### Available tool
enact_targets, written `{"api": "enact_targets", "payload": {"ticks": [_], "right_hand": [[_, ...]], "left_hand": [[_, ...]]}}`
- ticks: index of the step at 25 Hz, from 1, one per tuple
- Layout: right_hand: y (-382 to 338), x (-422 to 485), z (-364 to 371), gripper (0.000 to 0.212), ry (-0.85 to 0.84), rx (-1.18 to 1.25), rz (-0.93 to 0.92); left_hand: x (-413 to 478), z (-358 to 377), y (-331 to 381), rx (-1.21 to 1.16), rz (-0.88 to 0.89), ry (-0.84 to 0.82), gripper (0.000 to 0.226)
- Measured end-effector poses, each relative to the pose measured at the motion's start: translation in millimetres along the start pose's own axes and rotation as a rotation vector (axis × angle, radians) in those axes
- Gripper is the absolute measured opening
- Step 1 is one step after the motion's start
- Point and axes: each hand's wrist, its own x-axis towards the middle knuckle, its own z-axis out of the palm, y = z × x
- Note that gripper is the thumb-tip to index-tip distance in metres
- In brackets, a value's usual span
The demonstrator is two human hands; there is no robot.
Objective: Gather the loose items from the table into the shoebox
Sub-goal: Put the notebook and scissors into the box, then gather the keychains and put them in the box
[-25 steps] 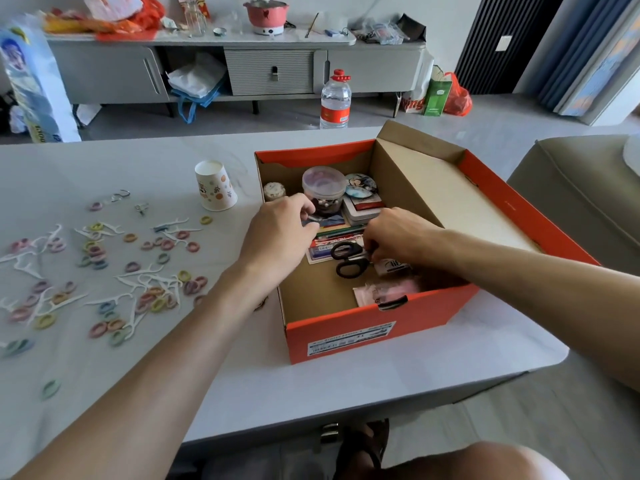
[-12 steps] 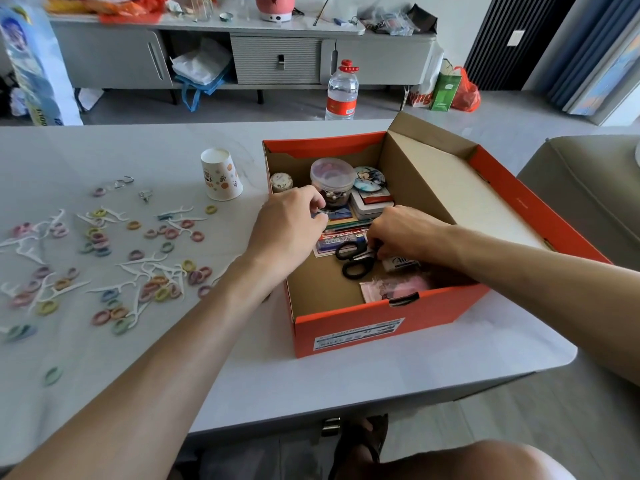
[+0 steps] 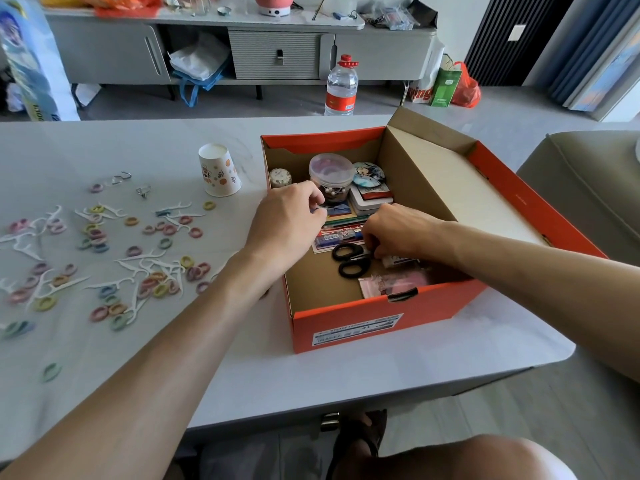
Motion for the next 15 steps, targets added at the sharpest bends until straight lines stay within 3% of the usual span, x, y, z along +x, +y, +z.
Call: {"api": "enact_targets", "payload": {"ticks": [7, 10, 12, 15], "right_hand": [[-15, -18, -25, 0.010, 0.171, 0.202, 0.084], [-49, -39, -57, 0.008, 0.333, 0.465, 0.091], [-86, -55, -80, 0.006, 0.385, 0.659, 0.045], [-151, -69, -102, 0.006, 0.348, 0.696, -0.090]], "left_hand": [[0, -13, 1, -0.070, -0.014, -0.006, 0.018], [-11, -45, -4, -0.075, -0.029, 0.003, 0.015], [-30, -78, -18, -0.068, -0.081, 0.008, 0.012], [-67, -132, -57, -0.043, -0.220, -0.044, 0.011]]}}
